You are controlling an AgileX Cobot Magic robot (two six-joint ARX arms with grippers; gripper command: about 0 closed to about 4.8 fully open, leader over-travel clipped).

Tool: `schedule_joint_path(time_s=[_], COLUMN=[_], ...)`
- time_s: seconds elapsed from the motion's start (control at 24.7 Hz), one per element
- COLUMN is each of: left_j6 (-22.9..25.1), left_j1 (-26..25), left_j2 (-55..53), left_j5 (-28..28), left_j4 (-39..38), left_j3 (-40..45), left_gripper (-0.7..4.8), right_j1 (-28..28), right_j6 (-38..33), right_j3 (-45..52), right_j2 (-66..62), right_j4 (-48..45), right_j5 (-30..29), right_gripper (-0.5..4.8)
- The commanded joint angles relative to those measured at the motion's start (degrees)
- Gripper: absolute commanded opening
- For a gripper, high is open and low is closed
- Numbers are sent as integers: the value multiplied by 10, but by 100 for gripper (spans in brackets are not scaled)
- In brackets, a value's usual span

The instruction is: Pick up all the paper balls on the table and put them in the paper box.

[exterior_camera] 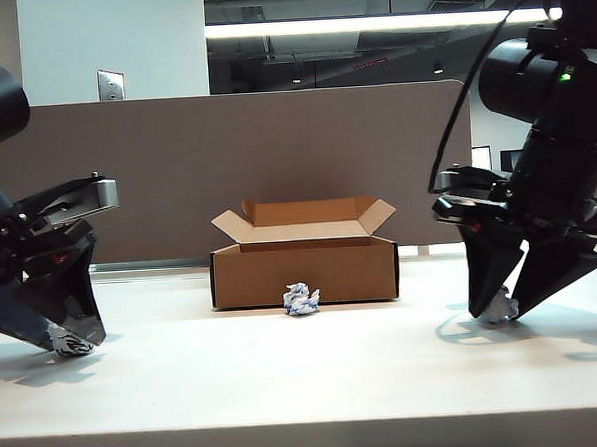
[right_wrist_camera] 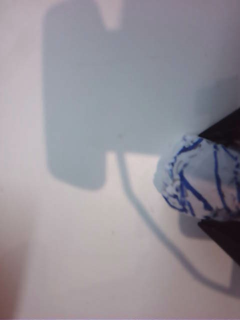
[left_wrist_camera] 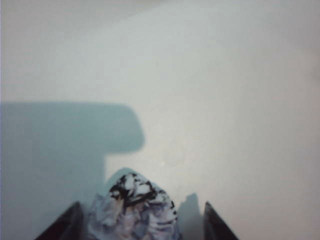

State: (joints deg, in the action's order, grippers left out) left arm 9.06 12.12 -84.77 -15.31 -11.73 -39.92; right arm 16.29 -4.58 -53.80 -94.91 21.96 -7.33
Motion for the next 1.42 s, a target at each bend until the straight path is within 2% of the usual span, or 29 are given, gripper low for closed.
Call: schedule_joint_path(time_s=[0.04, 0.24, 0.32, 0.45, 0.57, 0.65, 0.81, 0.85, 1.18, 1.22, 1.26, 1.42], left_j6=[-3, -5, -5, -5, -5, -6, -7, -7, -9, -11, -12, -14], left_j1=[1, 1, 1, 1, 1, 1, 1, 1, 1, 1, 1, 1], left_j2=[0, 0, 0, 0, 0, 0, 0, 0, 0, 0, 0, 0], left_j5=[-4, -4, -4, -3, -3, -4, -4, -3, -1, -2, -2, -2], left_j4=[-13, -13, -11, -7, 6, 11, 12, 13, 18, 19, 21, 24], left_j3=[-1, -1, -1, -1, -1, -1, -1, -1, -1, -1, -1, -1], left_gripper=[288, 268, 261, 182, 176, 172, 82, 79, 79, 74, 48, 48], right_j1=[8, 10, 10, 10, 10, 10, 10, 10, 10, 10, 10, 10], right_j6=[1, 1, 1, 1, 2, 3, 4, 4, 18, 18, 18, 19], right_j3=[-1, -1, -1, -1, -1, -1, -1, -1, -1, -1, -1, -2], right_j2=[2, 2, 2, 2, 2, 2, 2, 2, 2, 2, 2, 2], right_j4=[11, 3, 2, 1, -1, -1, -3, -7, -20, -21, -23, -31], right_j5=[-2, -1, -1, -1, 8, 12, 12, 12, 12, 12, 12, 12], right_gripper=[159, 136, 110, 103, 100, 80, 70, 53, 52, 52, 51, 48])
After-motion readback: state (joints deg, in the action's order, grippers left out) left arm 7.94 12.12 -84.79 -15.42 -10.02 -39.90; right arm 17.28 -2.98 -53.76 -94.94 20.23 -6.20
